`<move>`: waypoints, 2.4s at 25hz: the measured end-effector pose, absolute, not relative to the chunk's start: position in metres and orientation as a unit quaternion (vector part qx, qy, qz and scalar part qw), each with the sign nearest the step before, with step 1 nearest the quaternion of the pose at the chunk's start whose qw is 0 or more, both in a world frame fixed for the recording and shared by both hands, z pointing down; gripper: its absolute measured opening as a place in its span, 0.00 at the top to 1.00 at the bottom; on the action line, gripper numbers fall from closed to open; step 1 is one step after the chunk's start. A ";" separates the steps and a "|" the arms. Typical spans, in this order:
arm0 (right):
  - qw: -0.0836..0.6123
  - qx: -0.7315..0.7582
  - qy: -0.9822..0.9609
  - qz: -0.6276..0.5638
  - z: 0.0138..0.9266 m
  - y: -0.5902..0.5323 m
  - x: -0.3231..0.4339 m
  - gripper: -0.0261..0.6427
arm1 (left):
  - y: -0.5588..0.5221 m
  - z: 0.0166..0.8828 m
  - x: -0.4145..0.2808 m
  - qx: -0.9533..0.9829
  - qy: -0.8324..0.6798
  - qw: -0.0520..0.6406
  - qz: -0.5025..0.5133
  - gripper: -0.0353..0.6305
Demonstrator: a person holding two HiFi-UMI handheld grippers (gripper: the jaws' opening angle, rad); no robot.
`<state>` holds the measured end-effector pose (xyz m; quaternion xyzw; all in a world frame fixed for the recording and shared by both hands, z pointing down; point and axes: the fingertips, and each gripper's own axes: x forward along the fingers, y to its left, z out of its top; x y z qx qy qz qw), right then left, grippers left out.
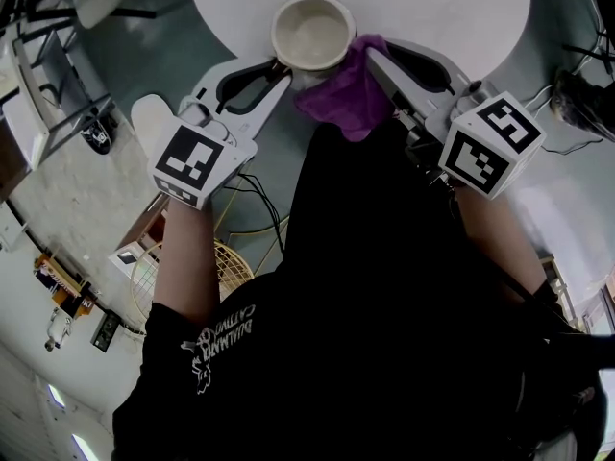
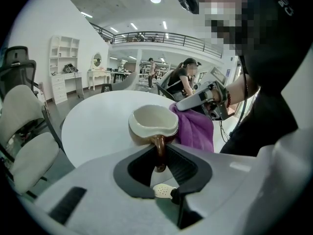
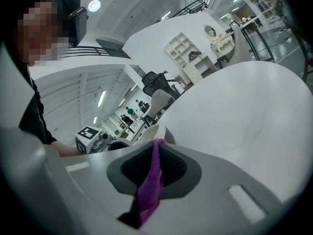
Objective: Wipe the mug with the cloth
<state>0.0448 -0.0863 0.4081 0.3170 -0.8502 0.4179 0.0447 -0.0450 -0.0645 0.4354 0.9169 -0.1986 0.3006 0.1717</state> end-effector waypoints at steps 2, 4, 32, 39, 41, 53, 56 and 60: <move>0.044 0.320 -0.850 0.417 0.407 -0.089 0.046 0.91 | -0.065 0.435 -0.045 0.917 -0.197 0.171 0.301 0.85; 0.043 0.323 -0.850 0.415 0.407 -0.091 0.047 0.91 | -0.065 0.435 -0.045 0.918 -0.195 0.170 0.302 0.85; 0.038 0.348 -0.846 0.403 0.409 -0.119 0.052 0.91 | -0.066 0.435 -0.044 0.922 -0.165 0.163 0.310 0.85; 0.041 0.349 -0.846 0.400 0.410 -0.124 0.052 0.91 | -0.065 0.437 -0.045 0.920 -0.160 0.161 0.318 0.85; 0.042 0.350 -0.846 0.400 0.411 -0.125 0.051 0.91 | -0.065 0.437 -0.045 0.921 -0.159 0.161 0.318 0.85; 0.046 0.341 -0.850 0.398 0.415 -0.139 0.044 0.91 | -0.065 0.440 -0.045 0.921 -0.152 0.158 0.322 0.85; 0.047 0.338 -0.852 0.398 0.415 -0.142 0.042 0.91 | -0.065 0.441 -0.046 0.921 -0.151 0.158 0.322 0.85; 0.052 0.332 -0.855 0.394 0.415 -0.145 0.038 0.91 | -0.065 0.441 -0.046 0.921 -0.148 0.157 0.323 0.85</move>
